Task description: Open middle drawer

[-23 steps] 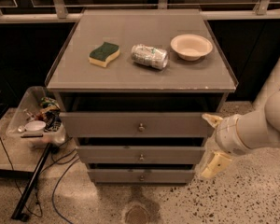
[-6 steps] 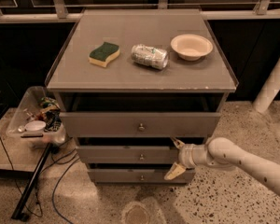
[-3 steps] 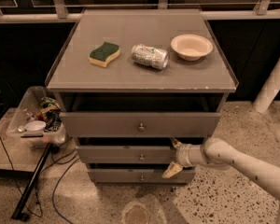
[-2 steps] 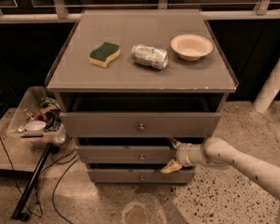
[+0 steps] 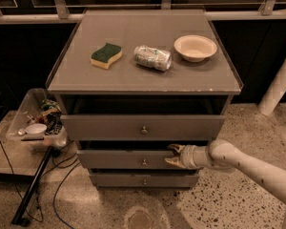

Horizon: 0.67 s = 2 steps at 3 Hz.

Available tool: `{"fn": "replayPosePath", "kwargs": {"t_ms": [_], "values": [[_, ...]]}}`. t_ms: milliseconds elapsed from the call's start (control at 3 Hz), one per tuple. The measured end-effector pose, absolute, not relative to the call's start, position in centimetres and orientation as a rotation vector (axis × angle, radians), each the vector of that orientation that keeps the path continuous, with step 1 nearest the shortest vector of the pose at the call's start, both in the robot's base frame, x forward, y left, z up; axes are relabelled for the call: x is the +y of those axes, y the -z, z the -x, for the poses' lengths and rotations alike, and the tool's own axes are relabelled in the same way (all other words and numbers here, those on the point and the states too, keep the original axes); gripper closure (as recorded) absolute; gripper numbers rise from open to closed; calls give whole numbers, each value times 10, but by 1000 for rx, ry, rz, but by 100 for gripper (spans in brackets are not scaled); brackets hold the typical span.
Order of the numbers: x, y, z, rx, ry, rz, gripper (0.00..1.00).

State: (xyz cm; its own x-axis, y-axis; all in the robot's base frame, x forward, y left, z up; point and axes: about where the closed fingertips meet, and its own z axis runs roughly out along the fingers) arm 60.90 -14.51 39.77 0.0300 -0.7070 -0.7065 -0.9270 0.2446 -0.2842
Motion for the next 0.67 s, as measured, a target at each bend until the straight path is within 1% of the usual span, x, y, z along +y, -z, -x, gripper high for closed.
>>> {"fn": "replayPosePath", "kwargs": {"t_ms": [333,667], "values": [[-145,-406,-612,1730,-352,1517,87],[-145,-412,-612,1730,-352,1517,100]]}}
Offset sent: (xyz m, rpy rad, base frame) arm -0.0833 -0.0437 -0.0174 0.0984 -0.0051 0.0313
